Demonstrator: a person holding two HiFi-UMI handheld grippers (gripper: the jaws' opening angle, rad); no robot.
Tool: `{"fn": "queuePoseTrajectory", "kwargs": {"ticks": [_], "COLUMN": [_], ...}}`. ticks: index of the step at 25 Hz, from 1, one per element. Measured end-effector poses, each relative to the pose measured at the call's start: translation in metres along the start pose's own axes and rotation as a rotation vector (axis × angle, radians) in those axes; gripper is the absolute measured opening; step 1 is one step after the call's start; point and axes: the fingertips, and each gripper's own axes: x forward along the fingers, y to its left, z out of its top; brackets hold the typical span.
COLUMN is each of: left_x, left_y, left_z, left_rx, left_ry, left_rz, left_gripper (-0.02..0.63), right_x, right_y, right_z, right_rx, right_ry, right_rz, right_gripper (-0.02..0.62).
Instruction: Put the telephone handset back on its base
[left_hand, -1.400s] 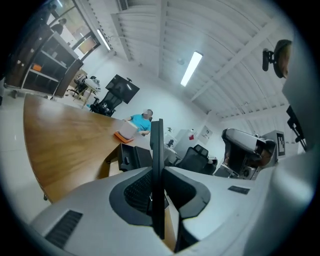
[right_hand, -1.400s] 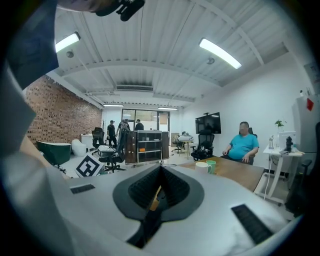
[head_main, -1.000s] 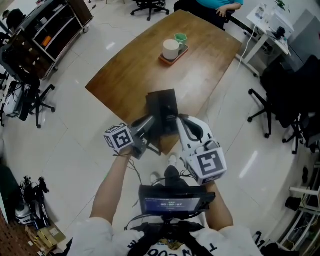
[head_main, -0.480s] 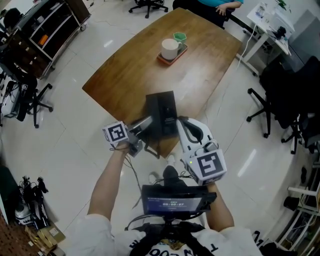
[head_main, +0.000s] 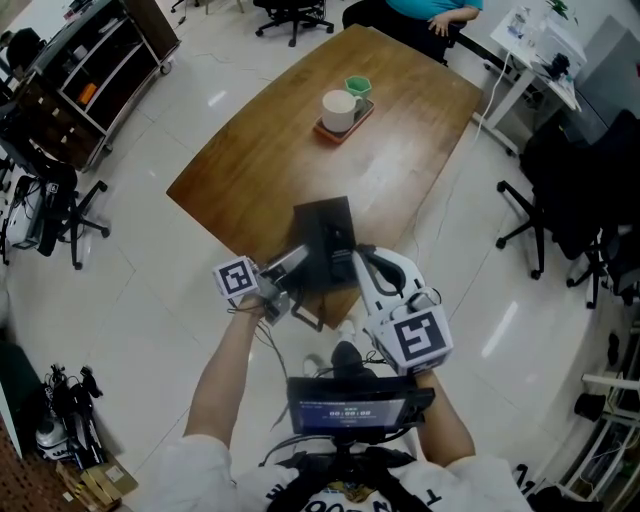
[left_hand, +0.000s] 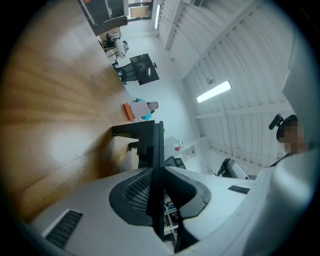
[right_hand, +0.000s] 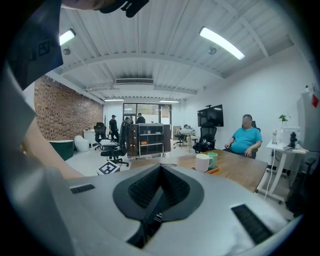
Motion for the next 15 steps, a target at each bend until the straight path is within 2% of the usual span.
{"fn": "queuePoseTrajectory", "kwargs": {"ticks": [5,11,14,15], "left_x": [0.0012,0.0005,0.0014,0.0015], "left_y": [0.0008,0.0063,0.0048,0.0041], "left_z": [0.0028,0.0023,0.0036,0.0042], "left_rx": [-0.029,-0.034,-0.058,-0.061], "left_ry": [0.002,0.017,0.005,0.000], "left_rz": [-0.013,0.016,0.003,0.000], "left_gripper": [0.066,0.069,0.134,0.135], "right_x": [0.0015,0.0015,0.0010,0.0008], "right_y": [0.0002,0.0016,0.0022,0.0025], "right_z": [0.0017,0.0024,0.0016,0.0017], "right_rx": [0.002,0.004,0.005,0.006], "right_ry": [0.000,-0.010,-0.014,-0.015], "right_rz": [0.007,0.016,0.018,0.019], "right_gripper": [-0.002,-0.002,-0.002,-0.002]}}
